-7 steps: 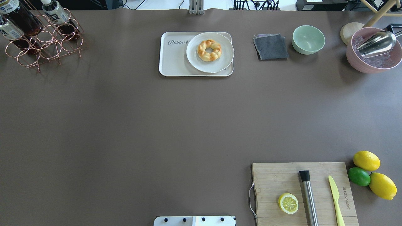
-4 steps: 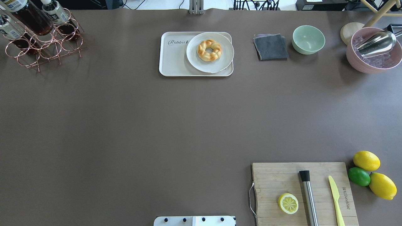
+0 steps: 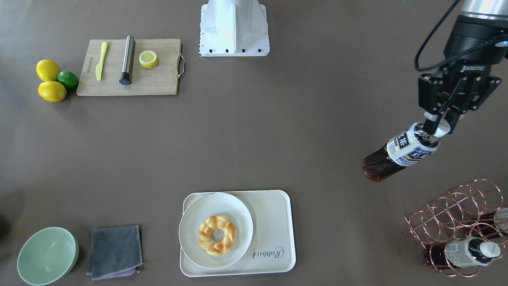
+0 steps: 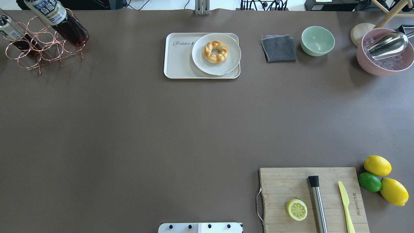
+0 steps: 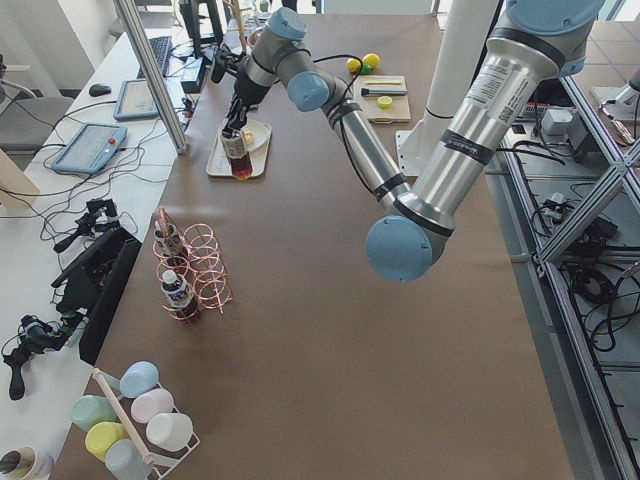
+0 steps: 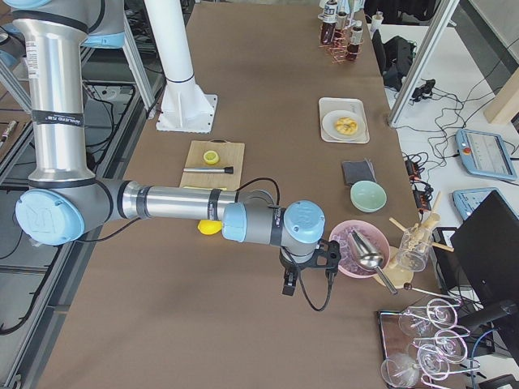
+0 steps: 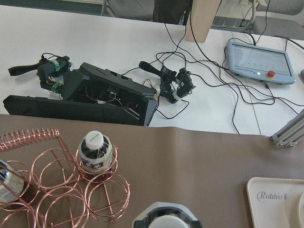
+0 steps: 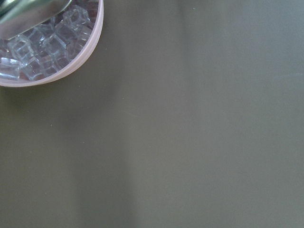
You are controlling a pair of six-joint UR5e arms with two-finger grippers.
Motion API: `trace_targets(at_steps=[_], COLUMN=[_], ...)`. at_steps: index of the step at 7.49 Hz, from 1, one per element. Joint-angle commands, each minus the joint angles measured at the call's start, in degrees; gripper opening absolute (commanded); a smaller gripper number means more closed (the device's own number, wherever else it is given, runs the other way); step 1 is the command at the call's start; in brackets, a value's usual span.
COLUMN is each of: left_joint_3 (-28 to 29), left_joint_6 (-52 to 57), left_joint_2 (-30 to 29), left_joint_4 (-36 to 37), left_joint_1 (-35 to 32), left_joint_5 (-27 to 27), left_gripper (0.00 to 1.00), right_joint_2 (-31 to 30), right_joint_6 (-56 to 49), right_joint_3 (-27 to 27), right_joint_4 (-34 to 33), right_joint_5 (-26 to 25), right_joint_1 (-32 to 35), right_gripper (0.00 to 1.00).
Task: Place tea on tray
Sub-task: 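Carry the tea bottle with the left gripper toward the white tray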
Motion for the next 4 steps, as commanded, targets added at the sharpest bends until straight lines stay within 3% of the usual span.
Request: trace_targets(at_steps=[1,4], left_joint_3=[-2.3,-2.4], left_joint_6=[-8.2,-18.7], left_joint_2=[-6.2,-11.3], left_joint_4=[9.6,14.7], left_joint_1=[12.7,25.7], left_joint_5=[12.8,24.2], left_gripper=[0.00,0.00], right_joint_2=[0.7,0.3], right_joint_6=[-0.1,0.2], right_joint_3=[0.2,-1.1], right_joint_4=[0.0,7.4], right_joint_5=[-0.1,-0.3], right_joint_1=[-0.1,-0.1], right_gripper=[1.00,1.00])
